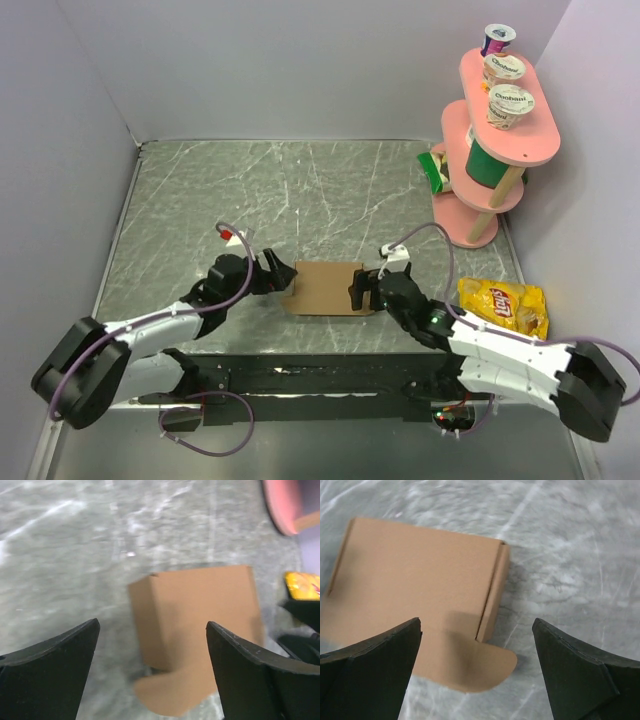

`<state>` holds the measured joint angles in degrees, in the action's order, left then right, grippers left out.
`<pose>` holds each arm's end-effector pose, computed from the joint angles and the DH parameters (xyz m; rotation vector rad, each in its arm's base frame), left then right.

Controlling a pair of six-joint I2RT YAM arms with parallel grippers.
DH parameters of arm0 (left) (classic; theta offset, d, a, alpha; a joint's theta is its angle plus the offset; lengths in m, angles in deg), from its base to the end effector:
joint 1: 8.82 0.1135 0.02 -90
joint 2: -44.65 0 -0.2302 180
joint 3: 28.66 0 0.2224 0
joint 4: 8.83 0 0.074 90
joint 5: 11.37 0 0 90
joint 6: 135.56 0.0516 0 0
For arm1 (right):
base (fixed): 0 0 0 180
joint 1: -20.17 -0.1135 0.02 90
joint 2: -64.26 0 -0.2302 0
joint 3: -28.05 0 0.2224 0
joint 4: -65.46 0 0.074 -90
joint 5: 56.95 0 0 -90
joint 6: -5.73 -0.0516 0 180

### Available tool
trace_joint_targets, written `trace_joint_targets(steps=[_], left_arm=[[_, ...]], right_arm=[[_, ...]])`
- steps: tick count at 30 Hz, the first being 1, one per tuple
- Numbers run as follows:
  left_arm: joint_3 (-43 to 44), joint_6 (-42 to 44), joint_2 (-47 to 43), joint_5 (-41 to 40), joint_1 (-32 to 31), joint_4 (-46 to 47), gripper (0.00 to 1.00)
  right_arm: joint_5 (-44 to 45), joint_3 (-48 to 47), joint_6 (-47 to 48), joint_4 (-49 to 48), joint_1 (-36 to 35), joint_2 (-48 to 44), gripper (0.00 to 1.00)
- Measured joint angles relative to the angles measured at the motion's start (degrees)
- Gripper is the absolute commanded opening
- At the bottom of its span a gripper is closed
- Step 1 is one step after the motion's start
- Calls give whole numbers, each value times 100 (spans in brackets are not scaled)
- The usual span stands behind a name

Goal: Fold the paper box

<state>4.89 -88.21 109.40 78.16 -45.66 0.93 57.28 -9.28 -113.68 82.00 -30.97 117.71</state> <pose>0.1835 -0.1369 0.1606 -0.1100 2.0538 -0.8899 0.1410 0.1413 0.1714 -0.1535 2.1046 0.3976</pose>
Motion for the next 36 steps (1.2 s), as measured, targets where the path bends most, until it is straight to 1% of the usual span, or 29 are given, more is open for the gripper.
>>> trace_joint_targets(steps=[2, 4, 5, 8, 11, 13, 17, 23, 29, 32, 36], left_arm=[[90, 39, 260, 315, 358, -72, 99], [179, 68, 444, 568, 610, -151, 100], [236, 103, 505, 737, 776, -223, 96], [446, 175, 560, 1102, 1165, -437, 96], [723, 289, 557, 1414, 1517, -675, 96], [848, 330, 520, 1539, 1696, -758, 96], [859, 330, 417, 1751, 1882, -774, 96], [839, 323, 402, 1926, 1993, -772, 96], [835, 319, 402, 2057, 2026, -767, 96], [835, 319, 402, 2098, 2044, -765, 96], [835, 313, 402, 2124, 2072, -758, 96]], right_arm=[[-249, 2, 466, 74, -83, -343, 100], [-461, 20, 1027, 55, -376, -719, 100], [-549, 24, 1270, 35, -527, -852, 100], [-699, -11, 1915, -79, -931, -826, 100], [-544, -376, 2553, -92, -1453, -129, 100], [-225, -791, 3010, -190, -1882, 758, 100], [439, -1104, 3709, -516, -2428, 1856, 100], [1075, -1141, 4492, -780, -2629, 2437, 100], [1137, -1309, 4883, -883, -2761, 3018, 99], [1217, -1318, 5021, -907, -2782, 3289, 97], [1703, -1405, 5263, -1143, -2787, 3770, 93]])
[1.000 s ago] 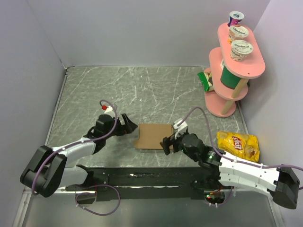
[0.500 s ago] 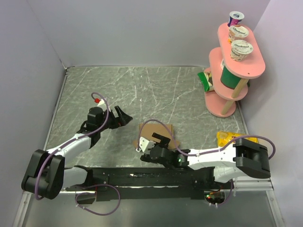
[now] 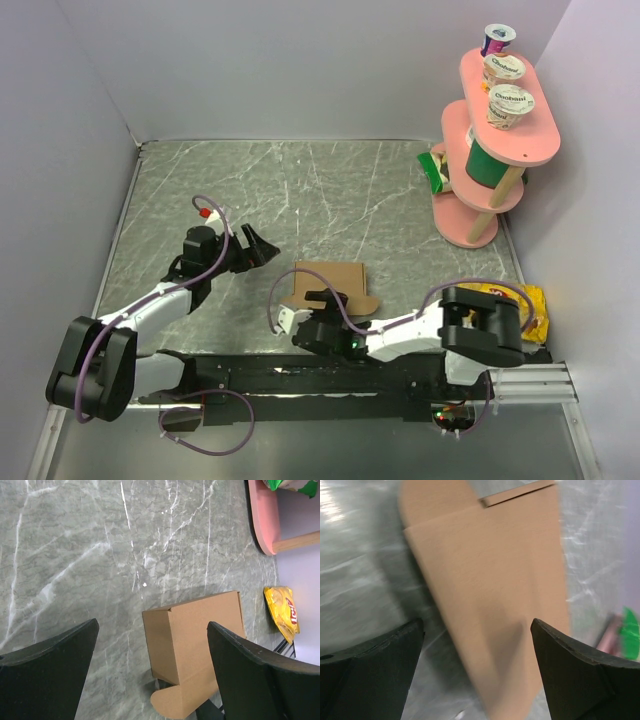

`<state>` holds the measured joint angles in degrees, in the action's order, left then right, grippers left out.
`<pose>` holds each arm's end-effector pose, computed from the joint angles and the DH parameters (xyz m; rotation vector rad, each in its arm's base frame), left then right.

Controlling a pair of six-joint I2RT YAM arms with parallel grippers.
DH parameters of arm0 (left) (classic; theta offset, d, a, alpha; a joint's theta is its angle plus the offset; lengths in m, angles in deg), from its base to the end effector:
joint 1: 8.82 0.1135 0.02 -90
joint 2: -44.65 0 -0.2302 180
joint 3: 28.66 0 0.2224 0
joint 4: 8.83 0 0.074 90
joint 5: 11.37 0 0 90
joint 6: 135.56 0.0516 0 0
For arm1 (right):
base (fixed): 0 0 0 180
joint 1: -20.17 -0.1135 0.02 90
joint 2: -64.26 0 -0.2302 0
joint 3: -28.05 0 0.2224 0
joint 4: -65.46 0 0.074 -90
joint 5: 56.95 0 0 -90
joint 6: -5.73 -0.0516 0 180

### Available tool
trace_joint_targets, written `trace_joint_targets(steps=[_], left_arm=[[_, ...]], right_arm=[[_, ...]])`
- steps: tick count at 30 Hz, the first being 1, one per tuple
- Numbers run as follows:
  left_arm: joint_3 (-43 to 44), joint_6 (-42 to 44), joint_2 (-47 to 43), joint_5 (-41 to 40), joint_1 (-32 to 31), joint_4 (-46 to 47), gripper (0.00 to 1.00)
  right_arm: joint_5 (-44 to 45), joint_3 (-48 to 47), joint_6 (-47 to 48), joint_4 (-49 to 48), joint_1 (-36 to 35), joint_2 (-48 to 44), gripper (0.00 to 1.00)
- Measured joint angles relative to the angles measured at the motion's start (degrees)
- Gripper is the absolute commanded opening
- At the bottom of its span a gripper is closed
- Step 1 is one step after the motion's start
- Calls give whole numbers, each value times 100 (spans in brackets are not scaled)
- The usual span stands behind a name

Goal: Fold the paper box

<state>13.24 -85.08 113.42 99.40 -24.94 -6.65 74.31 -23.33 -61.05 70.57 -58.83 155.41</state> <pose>0.2313 -0.0859 0.1765 -0.1840 2.1028 -0.9668 0.0860 0.2639 0.1218 -1.4408 1.5878 -0.2932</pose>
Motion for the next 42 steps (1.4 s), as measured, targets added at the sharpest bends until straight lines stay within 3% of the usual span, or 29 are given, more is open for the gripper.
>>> trace_joint_targets(steps=[2, 5, 6, 9, 14, 21, 27, 34, 40, 42], left_arm=[[0, -7, 0, 7, 17, 13, 96], [0, -9, 0, 9, 33, 28, 96], [0, -9, 0, 9, 39, 31, 96], [0, -11, 0, 15, 59, 33, 96], [0, -11, 0, 37, 87, 33, 96], [0, -11, -81, 37, 101, 28, 96], [-15, -31, -273, 44, 107, 90, 96], [-166, -57, -297, 101, 111, 162, 96], [-321, -81, -297, 214, 111, 203, 96], [-354, -85, -295, 258, 111, 256, 96]], right_arm=[[313, -61, 181, -310, -13, 243, 93], [721, -57, 531, -778, -48, 525, 82], [828, -37, 667, -962, -61, 595, 73], [1054, 4, 942, -1276, -103, 654, 59], [1239, 7, 1196, -1563, -149, 656, 43], [802, -197, 723, -267, -131, 232, 31], [118, -514, 225, 852, 118, -570, 26], [-380, -745, -20, 1574, 271, -807, 29], [-337, -745, -236, 1657, 181, -459, 39], [-262, -748, -345, 1665, 96, -221, 52]])
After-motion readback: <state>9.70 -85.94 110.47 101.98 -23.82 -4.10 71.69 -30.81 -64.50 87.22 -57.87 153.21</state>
